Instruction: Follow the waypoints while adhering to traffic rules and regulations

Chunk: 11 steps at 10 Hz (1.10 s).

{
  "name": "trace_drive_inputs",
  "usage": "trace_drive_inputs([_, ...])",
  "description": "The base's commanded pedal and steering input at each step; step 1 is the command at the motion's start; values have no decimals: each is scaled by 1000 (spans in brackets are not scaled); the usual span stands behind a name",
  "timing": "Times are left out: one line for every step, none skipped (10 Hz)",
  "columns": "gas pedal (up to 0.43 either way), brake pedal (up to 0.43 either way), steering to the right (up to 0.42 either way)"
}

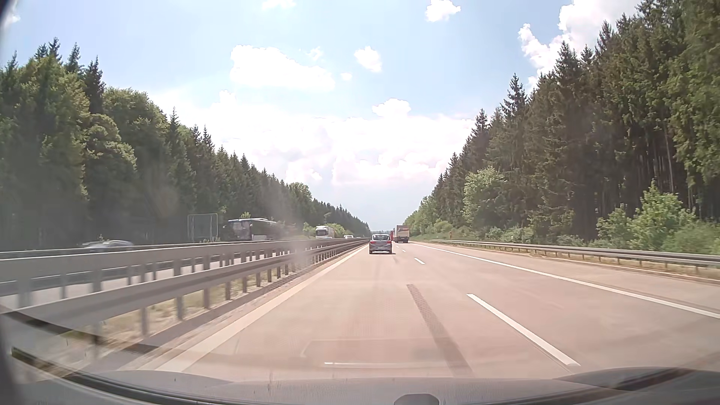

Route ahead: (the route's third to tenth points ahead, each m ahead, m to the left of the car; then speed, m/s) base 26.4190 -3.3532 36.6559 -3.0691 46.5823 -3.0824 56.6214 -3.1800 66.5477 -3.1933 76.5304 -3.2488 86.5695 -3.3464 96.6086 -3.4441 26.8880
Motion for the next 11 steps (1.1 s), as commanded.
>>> trace_drive_inputs([220, 0, 2])
trace_drive_inputs([240, 0, 1])
trace_drive_inputs([240, 0, 2])
trace_drive_inputs([240, 0, 3])
trace_drive_inputs([240, 0, 5])
trace_drive_inputs([240, 0, 6])
trace_drive_inputs([240, 0, 7])
trace_drive_inputs([240, 0, 9])
trace_drive_inputs([228, 0, 9])
trace_drive_inputs([228, 0, 9])
trace_drive_inputs([220, 0, 9])
